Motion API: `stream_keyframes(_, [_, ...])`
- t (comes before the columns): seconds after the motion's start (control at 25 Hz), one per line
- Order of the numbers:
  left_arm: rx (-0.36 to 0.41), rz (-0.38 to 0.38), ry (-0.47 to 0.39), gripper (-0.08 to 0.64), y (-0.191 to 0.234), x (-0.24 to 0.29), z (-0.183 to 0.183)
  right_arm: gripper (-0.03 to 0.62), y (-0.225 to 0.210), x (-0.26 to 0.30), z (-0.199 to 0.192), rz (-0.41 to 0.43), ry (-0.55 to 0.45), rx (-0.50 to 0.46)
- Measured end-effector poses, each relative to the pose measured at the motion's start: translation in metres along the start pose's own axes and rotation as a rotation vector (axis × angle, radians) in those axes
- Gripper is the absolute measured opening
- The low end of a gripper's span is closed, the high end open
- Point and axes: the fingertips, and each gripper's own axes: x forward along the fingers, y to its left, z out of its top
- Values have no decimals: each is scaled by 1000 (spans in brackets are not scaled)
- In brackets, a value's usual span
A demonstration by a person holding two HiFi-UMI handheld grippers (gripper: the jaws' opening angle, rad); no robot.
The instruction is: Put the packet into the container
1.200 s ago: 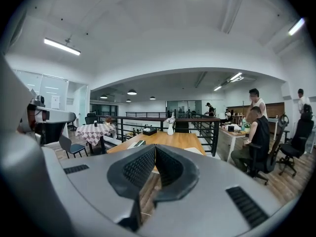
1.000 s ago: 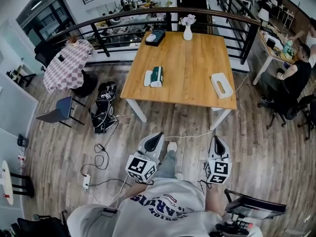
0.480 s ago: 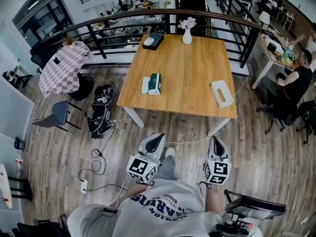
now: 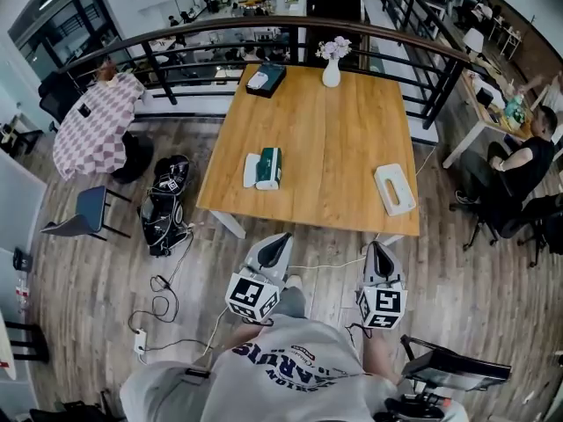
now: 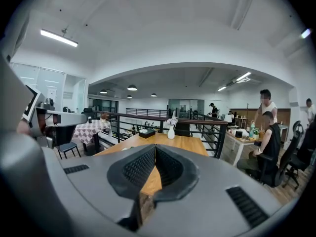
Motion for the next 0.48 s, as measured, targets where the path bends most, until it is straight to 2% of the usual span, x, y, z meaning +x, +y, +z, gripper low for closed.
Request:
stream_keyframes(0.28, [11, 16, -21, -3, 72, 52, 26, 8, -18, 67, 27, -47, 38, -8])
stream_keyframes(0.48, [19, 28, 5, -3, 114, 80, 19, 8, -26, 94, 29, -74, 50, 7])
